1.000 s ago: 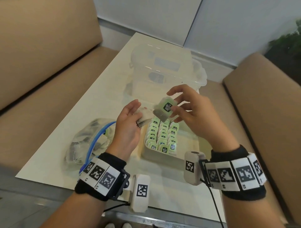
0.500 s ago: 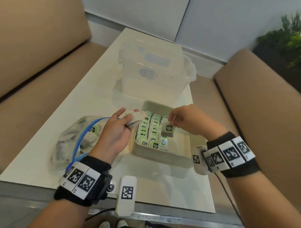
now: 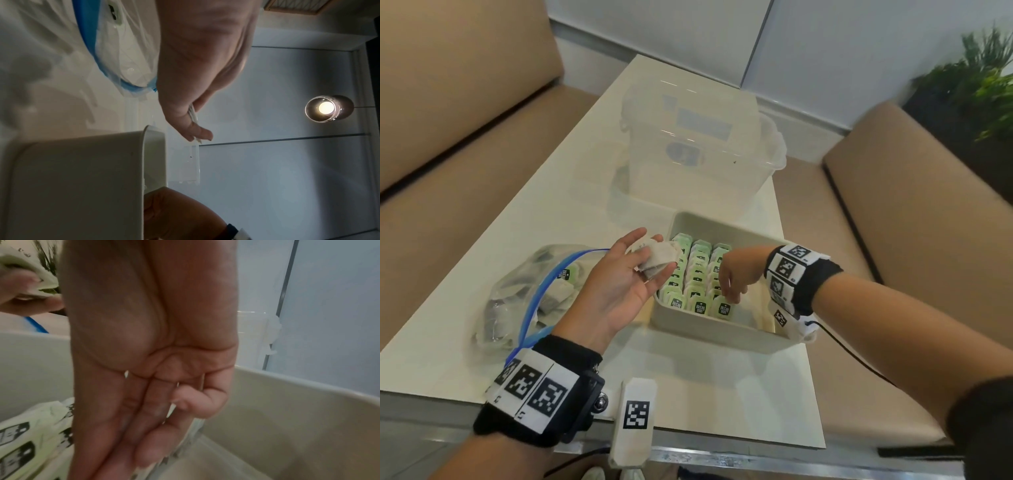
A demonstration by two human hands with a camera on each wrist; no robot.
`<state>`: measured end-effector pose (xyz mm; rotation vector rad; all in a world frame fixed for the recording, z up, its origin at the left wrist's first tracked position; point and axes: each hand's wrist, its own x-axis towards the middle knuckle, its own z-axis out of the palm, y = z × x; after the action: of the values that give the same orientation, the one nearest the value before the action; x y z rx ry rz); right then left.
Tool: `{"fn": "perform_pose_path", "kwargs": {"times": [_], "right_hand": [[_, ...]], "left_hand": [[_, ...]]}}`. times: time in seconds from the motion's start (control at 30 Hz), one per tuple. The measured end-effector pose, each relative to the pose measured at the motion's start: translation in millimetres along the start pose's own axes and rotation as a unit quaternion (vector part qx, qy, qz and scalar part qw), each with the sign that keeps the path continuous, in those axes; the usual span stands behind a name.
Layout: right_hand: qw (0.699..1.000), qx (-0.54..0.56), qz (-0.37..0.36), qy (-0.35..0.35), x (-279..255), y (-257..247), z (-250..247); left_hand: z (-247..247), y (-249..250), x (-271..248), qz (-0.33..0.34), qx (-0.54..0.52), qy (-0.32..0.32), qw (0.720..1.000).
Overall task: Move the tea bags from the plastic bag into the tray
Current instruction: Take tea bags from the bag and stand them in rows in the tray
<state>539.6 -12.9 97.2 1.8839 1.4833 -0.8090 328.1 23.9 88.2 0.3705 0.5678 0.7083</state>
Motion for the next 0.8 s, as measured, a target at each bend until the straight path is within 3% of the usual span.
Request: {"fn": "perform_pose_path", "kwargs": {"times": [0.33, 0.43, 0.5, 0.6, 0.67, 0.8], "right_hand": [[1.0, 0.009, 0.008, 0.017, 6, -7, -5], [0.994, 0.041, -0.015, 0.104, -9, -7, -20], [0.971, 0.12, -0.052, 0.201, -24, -11, -34], [0.904, 0.258, -0.206, 0.27, -52, -21, -48], [0.895, 0.214, -0.285, 0.269, -69, -29, -48], [0.888, 0.068, -0.318, 0.326, -71, -39, -45]], "left_hand": [[1, 3, -1, -0.022, 0.027, -0.047, 0.998], [0, 3, -1, -0.018, 0.039, -0.049, 0.998], [0, 2, 0, -0.014, 0.039, -0.04, 0.998], [2, 2, 0, -0.013, 0.037, -0.031, 0.999], [4, 3, -1, -0.014, 0.046, -0.033, 0.998], [7, 5, -4, -0.009, 0.083, -0.028, 0.996]]}}
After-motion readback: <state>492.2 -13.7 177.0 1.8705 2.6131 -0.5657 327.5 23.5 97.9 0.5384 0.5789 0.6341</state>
